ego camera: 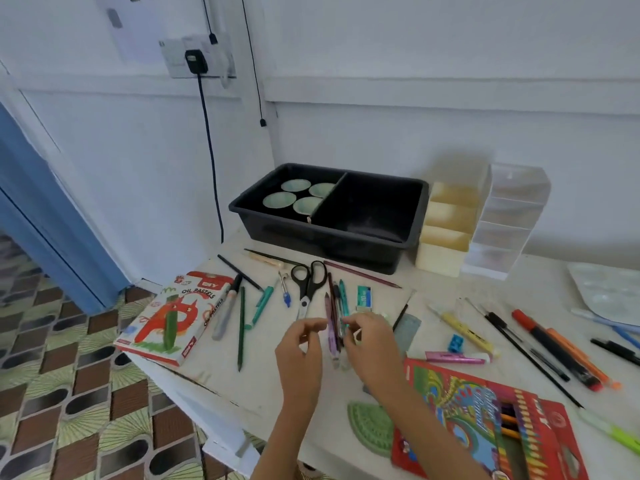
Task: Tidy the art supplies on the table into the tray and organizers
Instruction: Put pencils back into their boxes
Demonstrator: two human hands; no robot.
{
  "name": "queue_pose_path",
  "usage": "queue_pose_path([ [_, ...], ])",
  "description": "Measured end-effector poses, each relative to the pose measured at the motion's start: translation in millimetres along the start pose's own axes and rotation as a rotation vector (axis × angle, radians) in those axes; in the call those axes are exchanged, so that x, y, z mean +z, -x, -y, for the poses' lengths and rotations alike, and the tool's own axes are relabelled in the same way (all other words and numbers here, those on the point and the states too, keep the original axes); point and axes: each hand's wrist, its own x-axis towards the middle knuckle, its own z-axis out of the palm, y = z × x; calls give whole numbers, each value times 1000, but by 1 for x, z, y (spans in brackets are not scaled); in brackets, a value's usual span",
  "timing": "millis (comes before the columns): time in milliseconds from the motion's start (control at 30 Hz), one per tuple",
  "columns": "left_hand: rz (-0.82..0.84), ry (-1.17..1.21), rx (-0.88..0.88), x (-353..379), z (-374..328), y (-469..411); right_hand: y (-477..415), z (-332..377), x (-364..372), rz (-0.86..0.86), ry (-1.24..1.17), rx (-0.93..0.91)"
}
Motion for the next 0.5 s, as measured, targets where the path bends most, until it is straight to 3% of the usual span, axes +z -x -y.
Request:
queue_pose_path([
  [233,32,-27,-6,-14,19,-35,-32,16,30,97,509,75],
  [500,70,-29,10,-9,27,-64,-31,20,45,28,543,255],
])
